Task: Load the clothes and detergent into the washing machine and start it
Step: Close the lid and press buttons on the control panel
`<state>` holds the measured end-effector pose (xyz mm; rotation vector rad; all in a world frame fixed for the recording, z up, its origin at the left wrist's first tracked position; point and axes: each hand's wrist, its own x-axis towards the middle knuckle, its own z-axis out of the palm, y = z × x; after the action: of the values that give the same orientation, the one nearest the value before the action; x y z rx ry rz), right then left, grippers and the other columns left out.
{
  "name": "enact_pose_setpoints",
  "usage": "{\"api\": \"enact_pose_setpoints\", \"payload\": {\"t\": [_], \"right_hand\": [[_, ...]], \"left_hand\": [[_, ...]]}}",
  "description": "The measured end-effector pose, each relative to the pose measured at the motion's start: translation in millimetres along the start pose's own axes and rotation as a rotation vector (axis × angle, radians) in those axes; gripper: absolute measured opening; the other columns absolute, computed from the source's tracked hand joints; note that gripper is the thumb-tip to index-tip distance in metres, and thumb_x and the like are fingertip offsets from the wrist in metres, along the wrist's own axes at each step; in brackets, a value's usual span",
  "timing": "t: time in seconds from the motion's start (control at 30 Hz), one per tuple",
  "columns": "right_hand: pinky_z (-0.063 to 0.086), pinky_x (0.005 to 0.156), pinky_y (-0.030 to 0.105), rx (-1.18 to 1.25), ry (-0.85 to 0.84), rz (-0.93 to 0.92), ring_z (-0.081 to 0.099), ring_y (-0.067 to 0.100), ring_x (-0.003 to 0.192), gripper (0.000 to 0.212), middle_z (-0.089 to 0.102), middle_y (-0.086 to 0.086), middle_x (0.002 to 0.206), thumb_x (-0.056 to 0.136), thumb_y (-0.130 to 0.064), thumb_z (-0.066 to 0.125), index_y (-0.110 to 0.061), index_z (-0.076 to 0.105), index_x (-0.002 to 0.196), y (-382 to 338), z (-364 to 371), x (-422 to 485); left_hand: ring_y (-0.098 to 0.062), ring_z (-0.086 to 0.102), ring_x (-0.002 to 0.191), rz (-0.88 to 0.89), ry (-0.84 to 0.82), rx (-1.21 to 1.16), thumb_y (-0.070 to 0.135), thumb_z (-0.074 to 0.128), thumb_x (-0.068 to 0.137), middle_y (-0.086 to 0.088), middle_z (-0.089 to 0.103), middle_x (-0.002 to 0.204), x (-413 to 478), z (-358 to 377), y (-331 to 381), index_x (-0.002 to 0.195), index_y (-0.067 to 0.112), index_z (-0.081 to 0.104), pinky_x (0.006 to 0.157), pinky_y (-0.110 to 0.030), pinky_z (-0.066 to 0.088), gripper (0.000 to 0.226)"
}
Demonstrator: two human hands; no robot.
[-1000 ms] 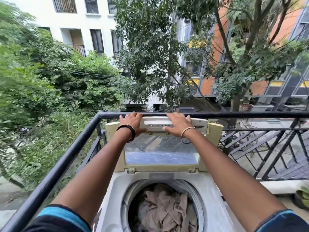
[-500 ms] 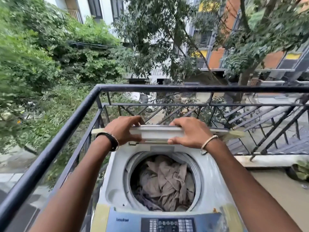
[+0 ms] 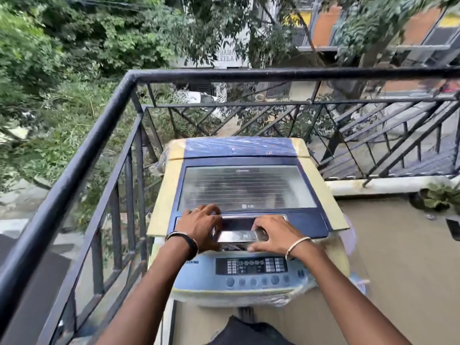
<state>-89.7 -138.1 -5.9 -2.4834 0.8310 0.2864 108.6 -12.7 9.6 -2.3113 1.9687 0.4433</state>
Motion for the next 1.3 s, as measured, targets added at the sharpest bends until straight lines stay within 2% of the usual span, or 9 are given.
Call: {"api": "enact_pose_setpoints", "payload": {"t": [0.13,0.27,0.43,0.57,0.7,0.83,0.93,1.1,1.3], "right_hand": [[0.043,0.085,0.034,0.017,-0.037,0.048,0.053,0.019,0.097,0.042,0.061,0.001,0.1,0.084,-0.055,0.062,-0.015,0.061,0.098,7,29,2],[0.044,0.094,0.037,0.093,0.004,0.09,0.054,0.021,0.108,0.028,0.063,0.0,0.106,0.089,-0.045,0.06,-0.021,0.066,0.099,14,50,5],[0.044,0.093,0.039,0.219,0.185,0.098,0.057,0.022,0.1,0.02,0.064,0.0,0.097,0.088,-0.038,0.063,-0.023,0.071,0.099,18,71,3],[0.042,0.09,0.037,0.164,0.3,0.078,0.054,0.022,0.099,0.026,0.067,-0.002,0.098,0.09,-0.041,0.059,-0.025,0.072,0.106,19,83,-3],[0.047,0.084,0.036,0.075,0.565,0.114,0.054,0.019,0.096,0.032,0.063,-0.004,0.099,0.087,-0.047,0.055,-0.024,0.07,0.104,18,101,-19],[0.045,0.084,0.036,0.063,0.711,0.193,0.053,0.02,0.099,0.023,0.059,-0.002,0.108,0.088,-0.03,0.06,-0.023,0.066,0.109,34,106,-47],[0.045,0.085,0.038,0.086,0.771,0.285,0.055,0.024,0.096,0.024,0.059,0.001,0.105,0.086,-0.017,0.059,-0.019,0.065,0.109,61,113,-73],[0.042,0.094,0.033,0.118,0.809,0.347,0.057,0.027,0.102,0.031,0.062,0.004,0.111,0.09,-0.015,0.045,-0.012,0.064,0.114,88,123,-111],[0.039,0.108,0.029,0.122,0.833,0.356,0.056,0.021,0.119,0.038,0.061,0.003,0.127,0.093,-0.005,0.044,-0.01,0.06,0.127,79,141,-120]], "left_hand": [[-0.022,0.044,0.127,-0.058,-0.018,0.007,0.042,0.058,0.081,0.011,0.038,0.145,-3,31,5,0.108,0.031,0.062,0.091,-0.038,0.042,0.029],[-0.02,0.038,0.135,-0.092,-0.036,-0.049,0.043,0.057,0.086,0.011,0.033,0.15,-5,49,5,0.109,0.031,0.062,0.095,-0.039,0.043,0.026],[-0.019,0.03,0.141,-0.164,0.001,-0.083,0.05,0.062,0.082,0.009,0.03,0.153,-5,64,13,0.108,0.029,0.063,0.098,-0.04,0.041,0.033],[-0.021,0.027,0.142,-0.193,0.059,-0.083,0.048,0.063,0.081,0.006,0.031,0.153,-1,71,24,0.103,0.029,0.066,0.102,-0.041,0.036,0.029],[-0.026,0.047,0.123,-0.089,0.159,-0.104,0.048,0.063,0.081,0.003,0.049,0.133,6,79,44,0.096,0.029,0.066,0.09,-0.039,0.044,0.025],[-0.031,0.059,0.102,-0.038,0.192,-0.182,0.042,0.065,0.082,-0.002,0.062,0.11,16,83,65,0.101,0.027,0.07,0.081,-0.038,0.048,0.025],[-0.032,0.058,0.101,-0.05,0.189,-0.235,0.04,0.067,0.082,-0.005,0.065,0.104,20,85,71,0.1,0.023,0.071,0.084,-0.038,0.047,0.025],[-0.034,0.059,0.093,-0.081,0.278,-0.297,0.036,0.073,0.08,-0.008,0.066,0.106,15,104,68,0.104,0.019,0.073,0.082,-0.039,0.052,0.029],[-0.031,0.052,0.084,-0.124,0.401,-0.261,0.046,0.052,0.089,-0.008,0.059,0.097,4,117,79,0.111,0.019,0.066,0.077,-0.04,0.049,0.038]]}}
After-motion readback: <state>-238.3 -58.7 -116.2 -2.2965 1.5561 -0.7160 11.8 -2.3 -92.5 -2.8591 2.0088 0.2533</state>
